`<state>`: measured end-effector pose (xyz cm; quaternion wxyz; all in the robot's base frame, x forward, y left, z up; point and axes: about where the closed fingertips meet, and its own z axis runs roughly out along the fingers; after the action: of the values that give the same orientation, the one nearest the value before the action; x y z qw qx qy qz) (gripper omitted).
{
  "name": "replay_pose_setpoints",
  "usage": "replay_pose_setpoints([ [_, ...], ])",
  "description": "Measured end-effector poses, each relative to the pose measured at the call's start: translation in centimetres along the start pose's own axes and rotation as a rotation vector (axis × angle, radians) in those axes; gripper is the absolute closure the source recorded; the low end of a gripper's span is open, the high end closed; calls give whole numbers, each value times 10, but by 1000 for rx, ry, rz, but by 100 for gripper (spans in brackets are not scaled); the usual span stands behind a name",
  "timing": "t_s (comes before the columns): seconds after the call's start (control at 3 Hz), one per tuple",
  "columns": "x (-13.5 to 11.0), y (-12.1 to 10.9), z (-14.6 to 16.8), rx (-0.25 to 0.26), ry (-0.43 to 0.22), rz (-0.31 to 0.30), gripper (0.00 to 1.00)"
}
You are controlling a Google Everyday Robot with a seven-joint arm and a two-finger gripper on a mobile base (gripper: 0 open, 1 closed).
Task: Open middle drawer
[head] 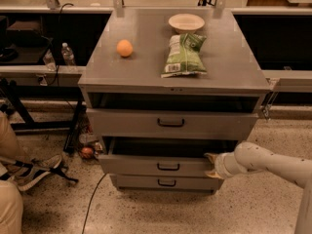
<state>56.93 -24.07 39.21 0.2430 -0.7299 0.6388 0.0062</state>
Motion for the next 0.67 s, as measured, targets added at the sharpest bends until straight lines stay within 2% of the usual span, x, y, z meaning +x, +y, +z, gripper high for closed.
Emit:
replay_pose_setpoints([
  [0.33, -1, -1, -3, 0, 0, 0, 95],
  [0.67, -3, 0, -5, -3, 0, -1, 100],
])
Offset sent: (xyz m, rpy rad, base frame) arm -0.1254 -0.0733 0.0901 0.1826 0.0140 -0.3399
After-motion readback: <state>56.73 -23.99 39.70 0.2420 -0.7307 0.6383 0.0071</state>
